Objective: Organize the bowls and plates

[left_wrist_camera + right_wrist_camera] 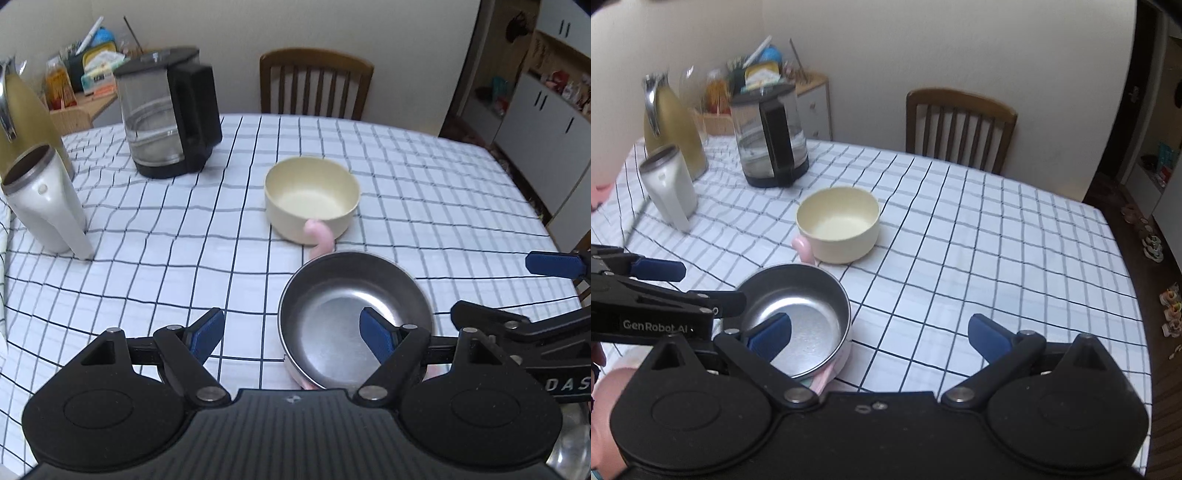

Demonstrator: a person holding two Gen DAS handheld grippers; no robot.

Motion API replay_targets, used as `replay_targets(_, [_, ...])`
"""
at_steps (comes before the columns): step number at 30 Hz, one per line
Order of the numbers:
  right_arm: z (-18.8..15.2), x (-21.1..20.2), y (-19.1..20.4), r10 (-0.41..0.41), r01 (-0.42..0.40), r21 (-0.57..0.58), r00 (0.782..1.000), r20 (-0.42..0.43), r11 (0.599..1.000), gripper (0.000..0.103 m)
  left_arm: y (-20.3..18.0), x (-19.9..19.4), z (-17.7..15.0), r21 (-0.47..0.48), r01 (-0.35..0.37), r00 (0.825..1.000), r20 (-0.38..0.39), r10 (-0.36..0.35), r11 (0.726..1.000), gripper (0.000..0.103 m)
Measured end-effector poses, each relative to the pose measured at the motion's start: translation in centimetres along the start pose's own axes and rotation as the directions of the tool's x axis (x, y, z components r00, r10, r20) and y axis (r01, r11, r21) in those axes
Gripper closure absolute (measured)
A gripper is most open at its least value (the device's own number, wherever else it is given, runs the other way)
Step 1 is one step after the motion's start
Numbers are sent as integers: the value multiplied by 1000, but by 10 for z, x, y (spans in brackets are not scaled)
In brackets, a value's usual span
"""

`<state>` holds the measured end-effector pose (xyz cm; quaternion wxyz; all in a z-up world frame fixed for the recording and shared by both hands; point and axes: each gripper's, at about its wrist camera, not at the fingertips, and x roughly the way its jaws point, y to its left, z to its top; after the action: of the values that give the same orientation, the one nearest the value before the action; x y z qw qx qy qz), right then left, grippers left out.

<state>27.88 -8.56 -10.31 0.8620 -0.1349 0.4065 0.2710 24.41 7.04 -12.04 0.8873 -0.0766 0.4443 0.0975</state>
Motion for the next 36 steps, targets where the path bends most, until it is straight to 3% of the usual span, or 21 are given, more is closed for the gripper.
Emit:
replay_targets(8, [5,51,-2,20,-20,5,994,-109,1000,13,3,39,4,-29,-49,997,-68,47,998,23])
replay_targets(12, [6,65,-3,33,-32,13,989,-143,999,24,4,49,6,-29,-60,995,-80,58,998,24])
replay_targets(14, [6,68,-2,37,-36,10,988,-151,999,28,3,52,6,-30,-58,994,-89,55,998,35])
replay_targets(18, [8,73,-2,46,-44,13,986,-161,999,40,2,56,6,-25,-57,993,-103,54,998,43])
replay_targets(20, [10,75,-3,49,-47,19,985,-163,999,50,1,57,6,-29,-58,993,-108,55,998,56])
replay_targets(23, [10,76,-4,55,-51,28,985,-162,998,62,2,59,6,-42,-58,991,-127,52,997,67])
replay_targets(28, [10,77,-4,76,-69,45,984,-162,997,73,0,57,6,-43,-60,990,-129,54,997,84])
replay_targets(36, [8,70,7,99,-96,26,983,-152,995,97,-1,55,4,-50,-60,989,-141,53,997,95])
